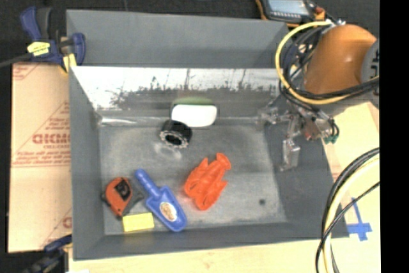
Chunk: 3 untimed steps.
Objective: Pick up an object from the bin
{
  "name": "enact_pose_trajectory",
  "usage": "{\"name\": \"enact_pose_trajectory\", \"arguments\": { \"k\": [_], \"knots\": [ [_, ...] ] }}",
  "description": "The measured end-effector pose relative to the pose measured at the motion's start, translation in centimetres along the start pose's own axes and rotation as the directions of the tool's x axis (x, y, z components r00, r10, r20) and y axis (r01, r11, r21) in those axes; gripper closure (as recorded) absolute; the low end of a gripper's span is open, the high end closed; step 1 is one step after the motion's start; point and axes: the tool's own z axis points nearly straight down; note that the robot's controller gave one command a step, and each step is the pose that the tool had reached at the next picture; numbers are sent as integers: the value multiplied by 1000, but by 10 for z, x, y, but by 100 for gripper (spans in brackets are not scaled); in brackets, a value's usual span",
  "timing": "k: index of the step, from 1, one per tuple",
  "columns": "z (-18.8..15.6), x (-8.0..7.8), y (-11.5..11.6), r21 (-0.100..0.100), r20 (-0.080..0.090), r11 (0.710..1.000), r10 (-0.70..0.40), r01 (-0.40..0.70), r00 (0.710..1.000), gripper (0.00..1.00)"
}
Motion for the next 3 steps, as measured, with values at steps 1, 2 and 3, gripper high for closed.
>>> {"name": "enact_pose_trajectory", "arguments": {
  "k": [1,2,3],
  "knots": [
    [23,-26,16,6,18,999,35,-35,999,0],
    [64,-13,40,0,2,1000,-5,5,1000,0],
    [71,-9,90,0,4,999,-38,38,999,0]
  ]
}}
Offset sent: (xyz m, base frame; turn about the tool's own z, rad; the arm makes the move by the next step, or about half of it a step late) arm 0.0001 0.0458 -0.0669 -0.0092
